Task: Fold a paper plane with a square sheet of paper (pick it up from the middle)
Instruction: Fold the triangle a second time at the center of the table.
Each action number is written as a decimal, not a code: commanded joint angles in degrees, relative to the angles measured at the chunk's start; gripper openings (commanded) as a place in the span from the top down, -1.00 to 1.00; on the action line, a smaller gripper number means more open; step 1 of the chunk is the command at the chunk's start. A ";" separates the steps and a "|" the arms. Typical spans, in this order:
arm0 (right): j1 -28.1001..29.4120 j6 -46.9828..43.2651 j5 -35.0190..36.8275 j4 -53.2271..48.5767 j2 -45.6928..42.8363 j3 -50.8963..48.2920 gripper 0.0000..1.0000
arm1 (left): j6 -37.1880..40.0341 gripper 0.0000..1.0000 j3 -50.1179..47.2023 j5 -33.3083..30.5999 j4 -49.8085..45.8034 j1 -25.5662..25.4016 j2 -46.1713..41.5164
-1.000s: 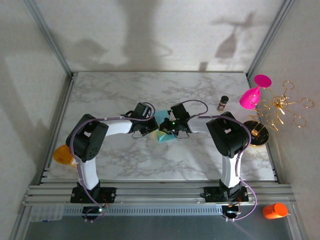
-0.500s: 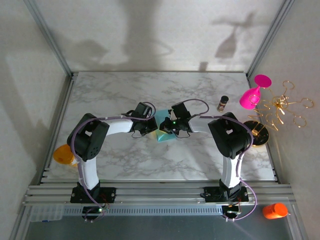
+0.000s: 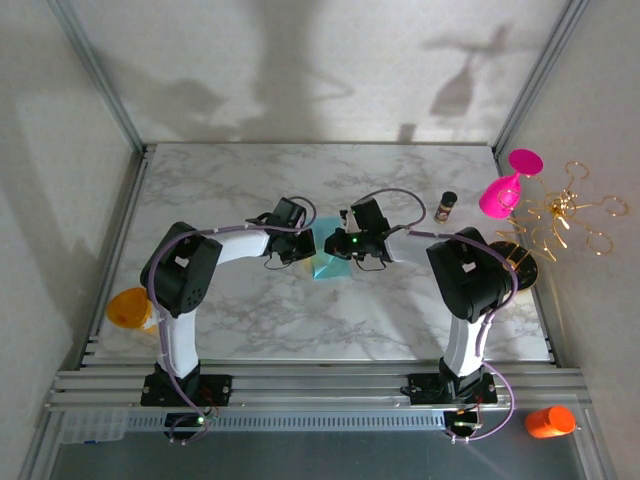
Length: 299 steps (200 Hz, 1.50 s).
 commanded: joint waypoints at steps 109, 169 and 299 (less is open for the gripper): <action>-0.70 6.13 4.68 0.66 4.32 -6.06 1.00 | 1.97 1.00 4.88 1.66 -4.94 1.13 0.23; -0.61 6.92 6.10 -1.91 4.49 -5.85 1.00 | -10.15 0.84 -2.43 1.79 2.24 -2.06 -8.88; -0.65 6.65 8.09 -6.43 5.88 -4.05 1.00 | -13.49 0.87 -6.31 1.21 5.00 -6.17 -4.59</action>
